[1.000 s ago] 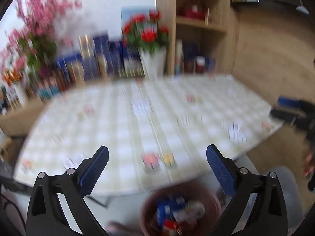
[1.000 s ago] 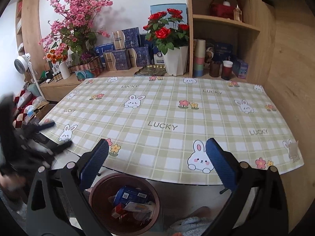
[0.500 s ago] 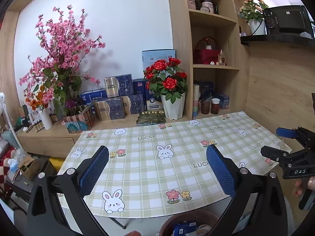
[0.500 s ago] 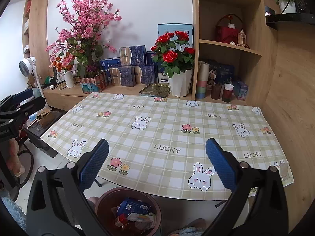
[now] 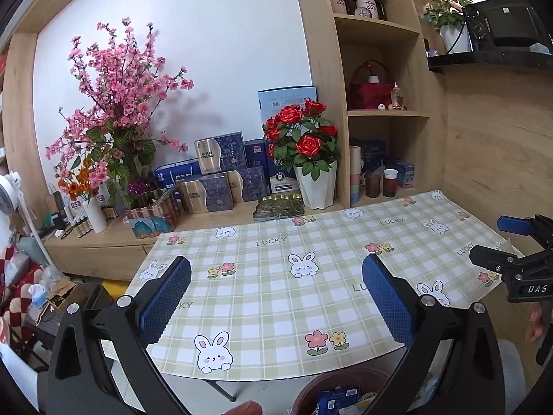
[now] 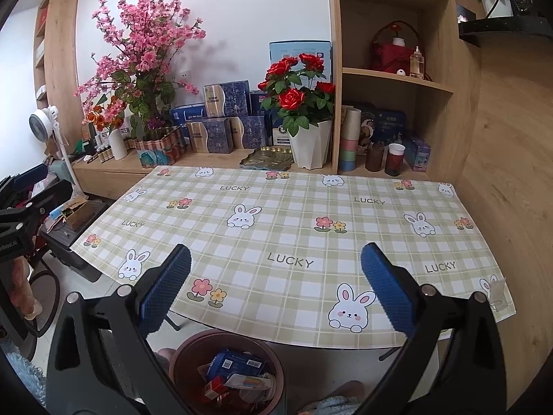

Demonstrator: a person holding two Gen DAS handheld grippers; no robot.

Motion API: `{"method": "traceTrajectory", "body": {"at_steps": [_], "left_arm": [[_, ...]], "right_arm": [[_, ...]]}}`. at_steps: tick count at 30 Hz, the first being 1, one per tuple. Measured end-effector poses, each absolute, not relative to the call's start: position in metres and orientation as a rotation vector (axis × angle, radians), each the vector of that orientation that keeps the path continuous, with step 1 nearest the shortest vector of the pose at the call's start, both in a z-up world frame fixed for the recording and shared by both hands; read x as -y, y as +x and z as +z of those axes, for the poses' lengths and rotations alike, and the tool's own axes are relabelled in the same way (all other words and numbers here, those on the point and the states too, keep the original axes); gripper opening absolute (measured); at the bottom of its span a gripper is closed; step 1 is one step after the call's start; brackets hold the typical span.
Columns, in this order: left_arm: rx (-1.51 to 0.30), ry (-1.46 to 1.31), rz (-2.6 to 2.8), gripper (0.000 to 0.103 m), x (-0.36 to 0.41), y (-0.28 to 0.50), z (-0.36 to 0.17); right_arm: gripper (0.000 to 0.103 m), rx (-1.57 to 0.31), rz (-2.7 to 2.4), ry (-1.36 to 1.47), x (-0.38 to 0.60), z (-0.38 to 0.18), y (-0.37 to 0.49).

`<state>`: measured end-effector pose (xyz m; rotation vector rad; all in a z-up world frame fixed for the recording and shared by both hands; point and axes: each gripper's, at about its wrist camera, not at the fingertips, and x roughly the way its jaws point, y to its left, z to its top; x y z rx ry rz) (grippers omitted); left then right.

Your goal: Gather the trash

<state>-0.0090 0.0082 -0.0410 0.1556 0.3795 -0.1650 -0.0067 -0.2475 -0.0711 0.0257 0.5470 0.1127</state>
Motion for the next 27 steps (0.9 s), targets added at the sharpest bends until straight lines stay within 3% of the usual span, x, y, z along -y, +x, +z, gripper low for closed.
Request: {"method": "traceTrajectory", "body": {"at_steps": [27], "left_arm": [[-0.409,0.172,-0.116,0.097,-0.0086,-0.0075,-0.0407]], "right_arm": [[0.097,-0.535,0.098,0.022,0.2535,-0.0678,-0.0080]]}}
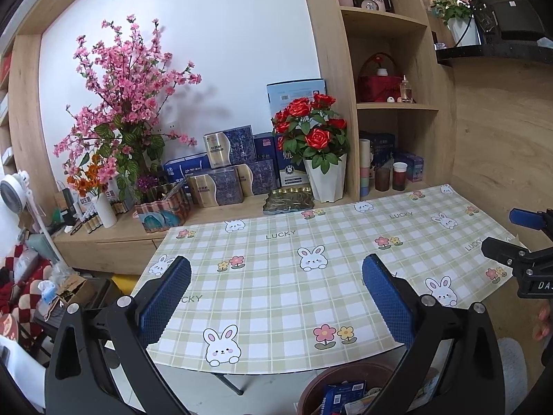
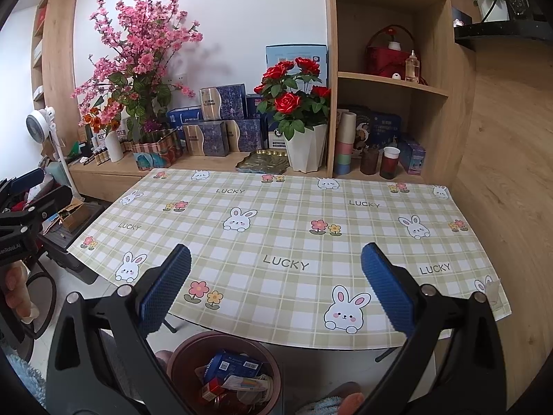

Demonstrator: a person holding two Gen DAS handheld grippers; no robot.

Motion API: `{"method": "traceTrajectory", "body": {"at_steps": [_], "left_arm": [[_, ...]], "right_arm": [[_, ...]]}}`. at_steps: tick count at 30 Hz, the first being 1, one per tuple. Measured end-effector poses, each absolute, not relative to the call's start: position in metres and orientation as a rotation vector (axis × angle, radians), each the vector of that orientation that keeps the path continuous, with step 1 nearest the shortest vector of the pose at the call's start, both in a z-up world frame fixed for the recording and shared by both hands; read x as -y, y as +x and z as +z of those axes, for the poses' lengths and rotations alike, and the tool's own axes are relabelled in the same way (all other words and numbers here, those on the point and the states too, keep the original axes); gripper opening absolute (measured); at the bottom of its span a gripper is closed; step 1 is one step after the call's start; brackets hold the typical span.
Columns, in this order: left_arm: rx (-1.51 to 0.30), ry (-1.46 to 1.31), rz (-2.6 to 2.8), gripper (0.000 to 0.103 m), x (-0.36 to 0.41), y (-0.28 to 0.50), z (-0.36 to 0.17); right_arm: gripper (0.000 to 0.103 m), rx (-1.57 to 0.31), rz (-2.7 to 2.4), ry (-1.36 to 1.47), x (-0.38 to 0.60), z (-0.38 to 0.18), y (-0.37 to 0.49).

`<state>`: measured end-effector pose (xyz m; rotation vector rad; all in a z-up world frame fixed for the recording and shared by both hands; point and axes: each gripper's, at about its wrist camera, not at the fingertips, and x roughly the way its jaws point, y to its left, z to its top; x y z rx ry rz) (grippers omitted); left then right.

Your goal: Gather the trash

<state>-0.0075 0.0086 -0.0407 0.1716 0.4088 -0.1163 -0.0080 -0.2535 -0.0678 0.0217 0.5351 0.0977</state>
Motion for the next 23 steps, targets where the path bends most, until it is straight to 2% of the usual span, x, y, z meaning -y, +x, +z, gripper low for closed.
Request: {"method": "traceTrajectory", "body": {"at_steps": [23], "left_arm": [[-0.426,0.192,-0.079,0.097,-0.0160,-0.0101,-0.0495]], "right_arm": [[0.097,-0.526,0.112,0.006,0.2490,-0.0631,-0.0097]]}}
